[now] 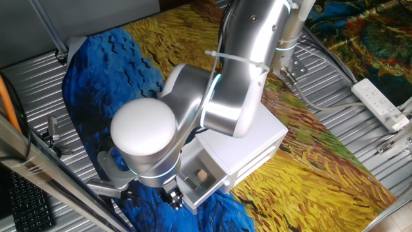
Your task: Take something out of a drawer
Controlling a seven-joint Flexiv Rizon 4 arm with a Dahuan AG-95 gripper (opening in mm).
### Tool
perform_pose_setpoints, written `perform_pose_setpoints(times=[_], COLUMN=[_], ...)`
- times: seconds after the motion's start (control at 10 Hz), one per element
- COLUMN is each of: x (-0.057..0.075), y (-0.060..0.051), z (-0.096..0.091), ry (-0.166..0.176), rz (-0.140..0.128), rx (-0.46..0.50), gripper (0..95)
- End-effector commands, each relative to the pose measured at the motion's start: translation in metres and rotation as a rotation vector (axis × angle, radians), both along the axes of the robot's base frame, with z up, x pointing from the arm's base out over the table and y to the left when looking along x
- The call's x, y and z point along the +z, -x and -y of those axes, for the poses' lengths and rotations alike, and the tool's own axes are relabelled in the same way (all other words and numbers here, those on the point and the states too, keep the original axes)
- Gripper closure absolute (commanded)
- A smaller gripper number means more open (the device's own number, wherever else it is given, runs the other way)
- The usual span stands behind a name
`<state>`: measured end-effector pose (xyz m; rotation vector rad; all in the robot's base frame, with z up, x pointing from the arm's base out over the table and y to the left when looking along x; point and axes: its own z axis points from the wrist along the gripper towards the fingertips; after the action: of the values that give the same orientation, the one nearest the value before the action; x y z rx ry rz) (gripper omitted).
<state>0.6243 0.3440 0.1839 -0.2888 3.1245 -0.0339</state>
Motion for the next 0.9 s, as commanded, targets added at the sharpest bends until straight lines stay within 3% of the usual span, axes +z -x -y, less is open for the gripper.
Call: perform_pose_setpoints(times=[0.1,0.4,0.6,0.7,0.9], x=[0.007,0.026,0.043,0.045,0.043], y=[0.003,0.013,0.031,0.038,0.051], z=[-0.002,-0.004,-0.001,0.002,0.013], ry=[-0.003,-0.009,0.005,0.005,0.005], rz=[0.006,0.017,0.009,0.019,0.047], rx=[-0.003,-0.007,-0.018,-0.017,-0.026], gripper=[38.0,38.0,38.0,57.0,57.0])
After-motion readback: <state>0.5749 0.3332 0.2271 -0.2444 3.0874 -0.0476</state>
